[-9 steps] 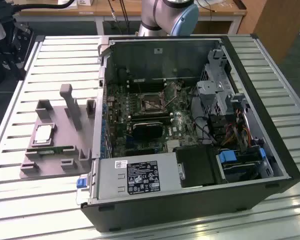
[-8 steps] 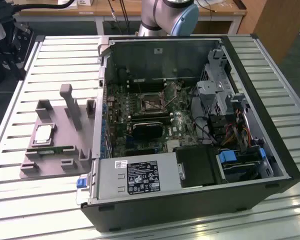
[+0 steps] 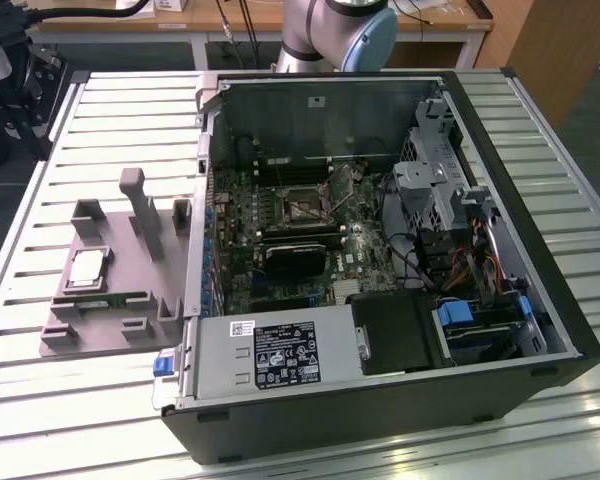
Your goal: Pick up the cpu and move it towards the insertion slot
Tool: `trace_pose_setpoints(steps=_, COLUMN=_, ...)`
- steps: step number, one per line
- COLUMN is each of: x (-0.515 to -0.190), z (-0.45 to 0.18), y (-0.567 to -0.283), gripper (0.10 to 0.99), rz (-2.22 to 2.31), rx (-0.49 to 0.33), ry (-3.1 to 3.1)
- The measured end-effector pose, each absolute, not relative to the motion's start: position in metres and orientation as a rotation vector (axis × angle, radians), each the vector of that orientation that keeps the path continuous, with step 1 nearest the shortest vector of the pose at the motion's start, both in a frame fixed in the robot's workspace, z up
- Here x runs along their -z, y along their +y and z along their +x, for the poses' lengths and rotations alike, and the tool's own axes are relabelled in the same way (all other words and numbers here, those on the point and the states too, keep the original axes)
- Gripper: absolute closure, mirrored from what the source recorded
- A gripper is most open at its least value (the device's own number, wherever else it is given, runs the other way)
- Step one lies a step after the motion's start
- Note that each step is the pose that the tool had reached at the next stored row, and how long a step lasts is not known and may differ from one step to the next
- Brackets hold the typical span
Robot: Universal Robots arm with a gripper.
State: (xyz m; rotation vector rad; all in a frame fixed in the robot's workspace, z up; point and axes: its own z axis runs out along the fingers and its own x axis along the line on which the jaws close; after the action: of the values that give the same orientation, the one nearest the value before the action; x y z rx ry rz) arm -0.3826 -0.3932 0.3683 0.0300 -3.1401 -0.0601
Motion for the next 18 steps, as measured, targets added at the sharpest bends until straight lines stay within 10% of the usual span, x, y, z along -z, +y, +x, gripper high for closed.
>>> trace_pose_setpoints(steps=18, x=-0.346, z=-0.384, y=-0.393, gripper=0.984, rz=0.03, rx=0.06, ry=-3.14)
